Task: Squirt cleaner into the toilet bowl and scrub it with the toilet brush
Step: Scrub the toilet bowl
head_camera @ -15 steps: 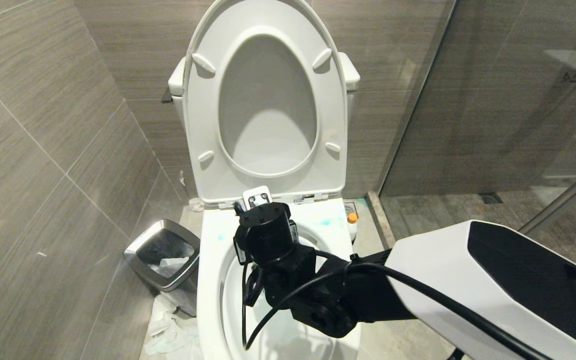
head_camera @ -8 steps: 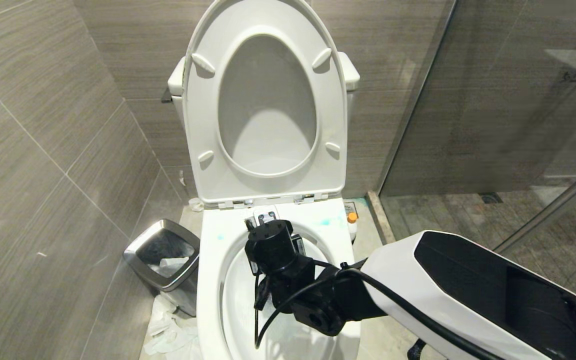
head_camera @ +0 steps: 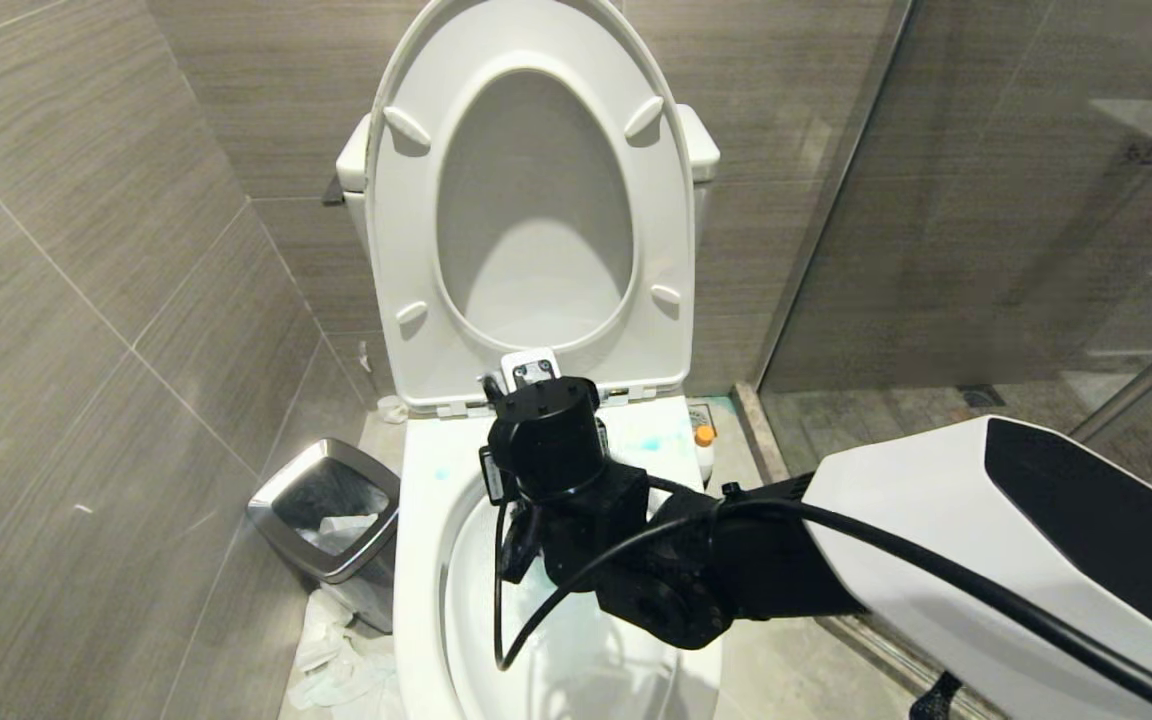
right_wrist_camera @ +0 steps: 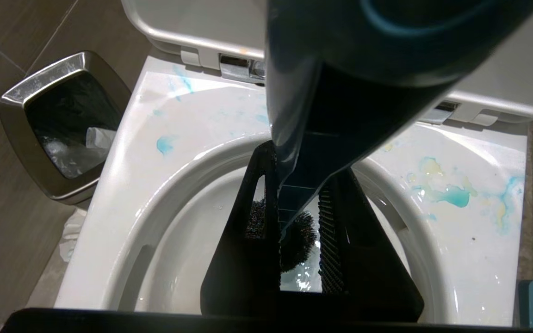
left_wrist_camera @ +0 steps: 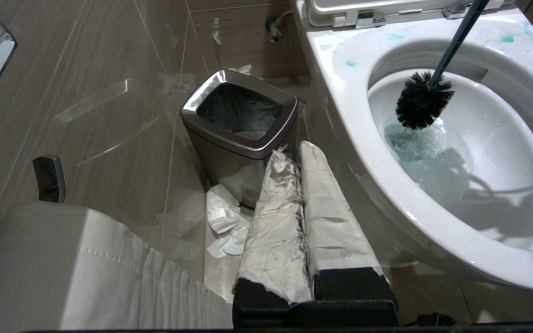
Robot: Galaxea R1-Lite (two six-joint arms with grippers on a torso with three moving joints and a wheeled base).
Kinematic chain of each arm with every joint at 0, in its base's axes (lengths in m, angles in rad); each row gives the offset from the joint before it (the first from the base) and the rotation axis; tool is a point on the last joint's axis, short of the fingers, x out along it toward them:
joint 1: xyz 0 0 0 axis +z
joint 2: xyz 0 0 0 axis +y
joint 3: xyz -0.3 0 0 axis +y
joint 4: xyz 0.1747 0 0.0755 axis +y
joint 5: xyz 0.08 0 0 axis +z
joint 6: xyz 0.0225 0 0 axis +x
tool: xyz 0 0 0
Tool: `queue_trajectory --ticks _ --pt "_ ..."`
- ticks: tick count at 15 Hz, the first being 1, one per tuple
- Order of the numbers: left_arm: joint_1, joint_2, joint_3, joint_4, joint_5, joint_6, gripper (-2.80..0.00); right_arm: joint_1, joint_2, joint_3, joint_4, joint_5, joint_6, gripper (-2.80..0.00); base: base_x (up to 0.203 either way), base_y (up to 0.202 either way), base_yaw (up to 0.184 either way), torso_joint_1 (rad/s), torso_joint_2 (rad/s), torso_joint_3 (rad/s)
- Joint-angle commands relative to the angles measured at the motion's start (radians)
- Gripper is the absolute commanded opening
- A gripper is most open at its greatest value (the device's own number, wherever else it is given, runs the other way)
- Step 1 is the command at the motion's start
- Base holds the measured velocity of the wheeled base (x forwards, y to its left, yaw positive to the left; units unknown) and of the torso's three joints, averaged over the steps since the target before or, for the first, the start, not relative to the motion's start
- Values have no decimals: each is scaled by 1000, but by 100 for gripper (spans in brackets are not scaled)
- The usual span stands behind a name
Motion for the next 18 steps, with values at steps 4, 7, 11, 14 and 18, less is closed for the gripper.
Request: queue_trajectory --ticks 4,7,11,14,18 --pt "0 1 0 0 3 -29 -280 -3 99 -6 -7 -4 7 -280 0 0 0 0 0 0" --pt "0 1 0 0 3 -30 -280 -9 161 -46 -7 -6 7 -280 0 0 0 0 0 0" --pt "0 1 0 0 3 -30 -280 2 77 -9 -6 -11 5 -280 0 0 0 0 0 0" --pt "2 1 0 0 3 -30 -280 48 -64 171 -8 -13 9 -280 0 0 0 0 0 0" --pt "2 1 0 0 3 -30 -280 163 -153 278 -9 -45 39 -280 0 0 0 0 0 0"
